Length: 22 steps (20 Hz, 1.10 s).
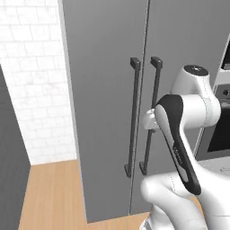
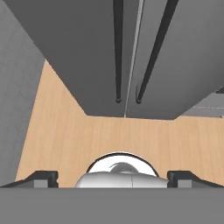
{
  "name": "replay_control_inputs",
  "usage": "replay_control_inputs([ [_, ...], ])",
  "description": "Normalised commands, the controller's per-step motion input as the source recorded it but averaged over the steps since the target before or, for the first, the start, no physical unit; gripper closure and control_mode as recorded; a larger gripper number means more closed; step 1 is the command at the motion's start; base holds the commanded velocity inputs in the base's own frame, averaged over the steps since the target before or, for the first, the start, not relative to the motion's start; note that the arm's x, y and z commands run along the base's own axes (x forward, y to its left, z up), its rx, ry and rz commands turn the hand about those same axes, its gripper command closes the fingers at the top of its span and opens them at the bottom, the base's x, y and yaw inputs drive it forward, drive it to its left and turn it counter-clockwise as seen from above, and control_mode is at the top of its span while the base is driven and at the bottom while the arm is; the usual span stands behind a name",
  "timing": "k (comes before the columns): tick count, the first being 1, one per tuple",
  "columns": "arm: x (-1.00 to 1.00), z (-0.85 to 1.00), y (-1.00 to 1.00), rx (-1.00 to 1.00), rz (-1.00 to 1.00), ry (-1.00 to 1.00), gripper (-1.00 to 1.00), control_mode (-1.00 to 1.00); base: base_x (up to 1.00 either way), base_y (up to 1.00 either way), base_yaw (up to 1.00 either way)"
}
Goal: Grab a lemon wedge from the fridge and one ice cube from the ice bowl, and put them in the glass of lemonade.
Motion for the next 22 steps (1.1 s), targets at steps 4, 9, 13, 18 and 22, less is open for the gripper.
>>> replay_control_inputs([
  [4,0.00,0.00,0.00,0.00,0.00,0.00,-1.00,1.00,-1.00,-0.01,-0.06],
  [9,0.00,0.00,0.00,0.00,0.00,0.00,-1.00,1.00,-0.65,-0.11,-0.02],
  [13,0.00,0.00,0.00,0.00,0.00,0.00,-1.00,1.00,-0.09,-0.46,0.00],
  [18,0.00,0.00,0.00,0.00,0.00,0.00,-1.00,1.00,0.50,-0.27,0.00],
  [22,0.00,0.00,0.00,0.00,0.00,0.00,-1.00,1.00,0.54,0.00,0.00],
])
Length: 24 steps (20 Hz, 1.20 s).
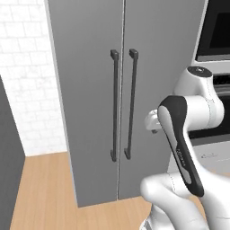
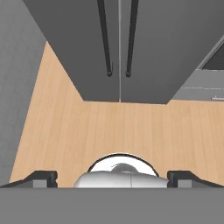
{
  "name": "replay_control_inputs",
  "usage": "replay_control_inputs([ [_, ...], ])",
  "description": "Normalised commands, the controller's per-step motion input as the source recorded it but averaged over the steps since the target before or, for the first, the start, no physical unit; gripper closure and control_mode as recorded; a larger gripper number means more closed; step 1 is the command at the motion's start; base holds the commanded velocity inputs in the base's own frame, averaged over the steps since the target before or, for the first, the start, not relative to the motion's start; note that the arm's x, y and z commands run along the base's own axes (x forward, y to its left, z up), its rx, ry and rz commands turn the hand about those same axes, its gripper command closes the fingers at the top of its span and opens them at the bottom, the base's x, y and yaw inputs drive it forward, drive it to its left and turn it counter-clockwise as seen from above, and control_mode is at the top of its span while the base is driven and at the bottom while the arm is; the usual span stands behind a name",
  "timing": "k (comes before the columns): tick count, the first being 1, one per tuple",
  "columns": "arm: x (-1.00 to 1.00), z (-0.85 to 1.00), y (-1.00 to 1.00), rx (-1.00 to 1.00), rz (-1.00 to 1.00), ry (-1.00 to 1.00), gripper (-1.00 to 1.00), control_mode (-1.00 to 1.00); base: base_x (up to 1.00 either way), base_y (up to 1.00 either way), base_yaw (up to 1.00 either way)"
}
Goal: Grab a lemon wedge from the fridge and one ice cube from the ice bowl, and put them in the glass of lemonade.
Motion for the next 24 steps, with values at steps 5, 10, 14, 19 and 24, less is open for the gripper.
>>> replay_control_inputs([
  [5,0.00,0.00,0.00,0.00,0.00,0.00,-1.00,1.00,0.31,0.00,0.00],
  [10,0.00,0.00,0.00,0.00,0.00,0.00,-1.00,1.00,0.08,0.00,0.00],
  [14,0.00,0.00,0.00,0.00,0.00,0.00,-1.00,1.00,-0.06,0.00,0.00],
  [19,0.00,0.00,0.00,0.00,0.00,0.00,-1.00,1.00,0.09,0.00,0.00],
  [24,0.00,0.00,0.00,0.00,0.00,0.00,-1.00,1.00,0.00,0.00,0.00],
])
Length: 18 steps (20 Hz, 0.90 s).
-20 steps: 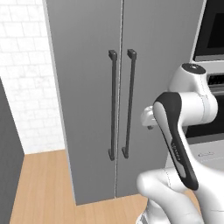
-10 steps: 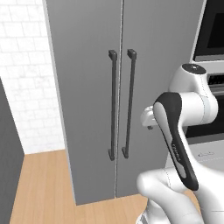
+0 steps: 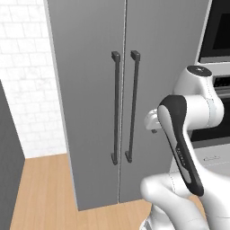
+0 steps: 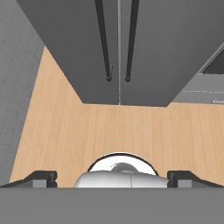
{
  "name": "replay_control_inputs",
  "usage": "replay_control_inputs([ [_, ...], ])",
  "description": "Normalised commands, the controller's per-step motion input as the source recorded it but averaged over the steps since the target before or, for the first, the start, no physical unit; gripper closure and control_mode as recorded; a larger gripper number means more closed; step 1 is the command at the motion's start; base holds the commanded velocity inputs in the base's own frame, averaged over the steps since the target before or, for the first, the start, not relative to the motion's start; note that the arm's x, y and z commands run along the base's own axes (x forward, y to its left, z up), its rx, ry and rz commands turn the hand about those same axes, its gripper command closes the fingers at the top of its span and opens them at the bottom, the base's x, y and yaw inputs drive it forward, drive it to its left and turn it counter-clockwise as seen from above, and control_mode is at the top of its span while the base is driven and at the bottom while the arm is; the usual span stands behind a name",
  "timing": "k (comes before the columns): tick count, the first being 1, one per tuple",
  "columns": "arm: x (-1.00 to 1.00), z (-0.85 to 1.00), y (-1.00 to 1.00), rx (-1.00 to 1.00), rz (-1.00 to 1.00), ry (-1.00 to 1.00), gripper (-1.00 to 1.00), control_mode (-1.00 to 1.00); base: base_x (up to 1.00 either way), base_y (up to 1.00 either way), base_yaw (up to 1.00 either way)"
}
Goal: Grab a lemon wedge from the fridge and one ice cube from the ice bowl, and put them in the glass of lemonade.
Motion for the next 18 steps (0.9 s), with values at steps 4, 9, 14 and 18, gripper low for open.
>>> replay_control_inputs([
  [4,0.00,0.00,0.00,0.00,0.00,0.00,-1.00,1.00,0.00,0.00,0.00],
  [9,0.00,0.00,0.00,0.00,0.00,0.00,-1.00,-1.00,0.00,0.00,0.00],
  [14,0.00,0.00,0.00,0.00,0.00,0.00,-1.00,-1.00,0.00,0.00,0.00],
  [18,-0.45,0.00,0.07,0.00,-0.02,-0.17,-1.00,-1.00,0.00,0.00,0.00],
])
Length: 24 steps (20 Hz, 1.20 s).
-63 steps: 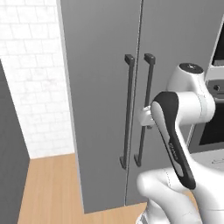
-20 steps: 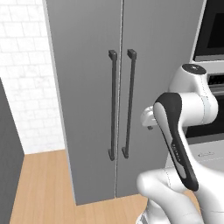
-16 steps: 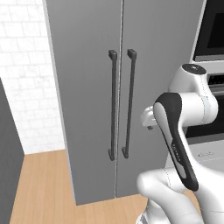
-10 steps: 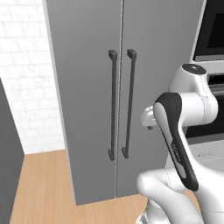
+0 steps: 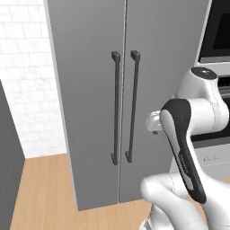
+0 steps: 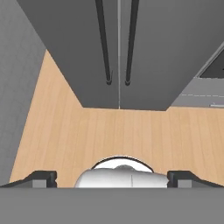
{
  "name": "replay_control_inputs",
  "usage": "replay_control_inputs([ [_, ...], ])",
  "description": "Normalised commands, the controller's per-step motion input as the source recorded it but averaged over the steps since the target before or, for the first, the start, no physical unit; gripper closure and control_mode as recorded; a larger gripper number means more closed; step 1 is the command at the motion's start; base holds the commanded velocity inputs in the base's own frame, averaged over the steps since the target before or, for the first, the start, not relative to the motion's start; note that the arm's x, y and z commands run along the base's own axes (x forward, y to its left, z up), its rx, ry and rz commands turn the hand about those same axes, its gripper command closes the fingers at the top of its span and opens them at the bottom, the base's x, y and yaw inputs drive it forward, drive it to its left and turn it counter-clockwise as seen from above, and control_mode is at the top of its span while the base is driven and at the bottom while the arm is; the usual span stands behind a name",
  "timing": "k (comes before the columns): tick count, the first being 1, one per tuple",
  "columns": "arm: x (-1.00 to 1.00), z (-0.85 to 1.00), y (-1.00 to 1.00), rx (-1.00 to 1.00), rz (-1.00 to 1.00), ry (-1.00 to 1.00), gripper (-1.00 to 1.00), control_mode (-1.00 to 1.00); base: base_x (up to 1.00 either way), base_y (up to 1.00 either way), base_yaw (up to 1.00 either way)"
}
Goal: Grab a lemon wedge from the fridge and one ice cube from the ice bowl, and put them in the glass of lemonade.
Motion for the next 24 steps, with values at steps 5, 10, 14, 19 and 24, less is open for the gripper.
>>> replay_control_inputs([
  [5,-0.64,-0.01,0.33,-0.20,-0.02,-0.53,-1.00,-1.00,0.00,0.00,0.00],
  [10,-0.28,0.22,0.06,-0.15,-0.15,-0.37,-1.00,-1.00,0.00,0.00,0.00],
  [14,0.46,0.61,-0.47,0.20,-0.14,-0.03,-1.00,-1.00,0.00,0.00,0.00],
  [19,0.84,0.38,-0.60,0.30,-0.07,0.00,-1.00,-1.00,0.00,0.00,0.00],
  [24,0.96,-0.03,-0.15,0.18,0.00,0.04,-1.00,-1.00,0.00,0.00,0.00],
])
